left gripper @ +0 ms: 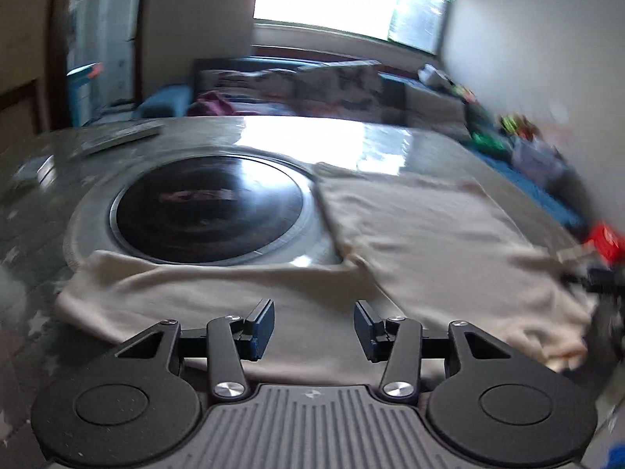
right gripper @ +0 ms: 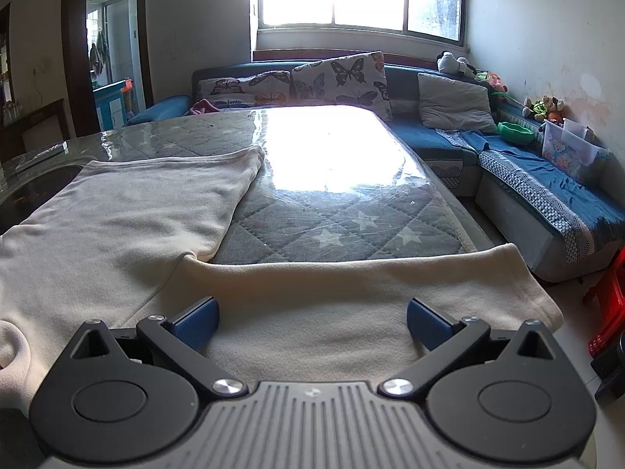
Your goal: Fold clothes
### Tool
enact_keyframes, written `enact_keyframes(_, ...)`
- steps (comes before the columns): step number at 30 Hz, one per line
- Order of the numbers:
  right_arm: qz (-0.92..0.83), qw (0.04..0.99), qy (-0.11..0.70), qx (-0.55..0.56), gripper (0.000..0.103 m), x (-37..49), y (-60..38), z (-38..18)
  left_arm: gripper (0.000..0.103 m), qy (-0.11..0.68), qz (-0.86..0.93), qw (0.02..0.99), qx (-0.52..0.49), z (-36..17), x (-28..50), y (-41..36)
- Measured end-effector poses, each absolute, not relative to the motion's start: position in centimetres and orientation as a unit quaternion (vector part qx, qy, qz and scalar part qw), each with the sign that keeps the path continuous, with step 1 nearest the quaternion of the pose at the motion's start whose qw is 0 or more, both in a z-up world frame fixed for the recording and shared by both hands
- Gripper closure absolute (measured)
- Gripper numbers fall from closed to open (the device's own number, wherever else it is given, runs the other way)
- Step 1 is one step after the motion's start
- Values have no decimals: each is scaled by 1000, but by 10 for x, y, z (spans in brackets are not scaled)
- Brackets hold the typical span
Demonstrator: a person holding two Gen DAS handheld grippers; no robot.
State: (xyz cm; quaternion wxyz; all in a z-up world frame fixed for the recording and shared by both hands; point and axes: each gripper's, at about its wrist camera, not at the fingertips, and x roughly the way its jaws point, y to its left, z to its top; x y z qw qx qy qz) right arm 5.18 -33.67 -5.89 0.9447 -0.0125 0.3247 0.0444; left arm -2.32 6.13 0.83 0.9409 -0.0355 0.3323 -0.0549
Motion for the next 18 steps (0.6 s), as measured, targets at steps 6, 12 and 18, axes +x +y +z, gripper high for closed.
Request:
enact_keyframes(6,45,945,324,-12,0,51,-337,-59,55,351,-35,936,3,-7,-24,59)
enact_keyframes(12,45,945,324,-12,0,51,-337,-59,51,341,9,940,27,-12,-14,79)
enact_keyframes(18,44,944,328,-17,0,51,-336,-57,50,340,22,940,-10,-6,-12,95)
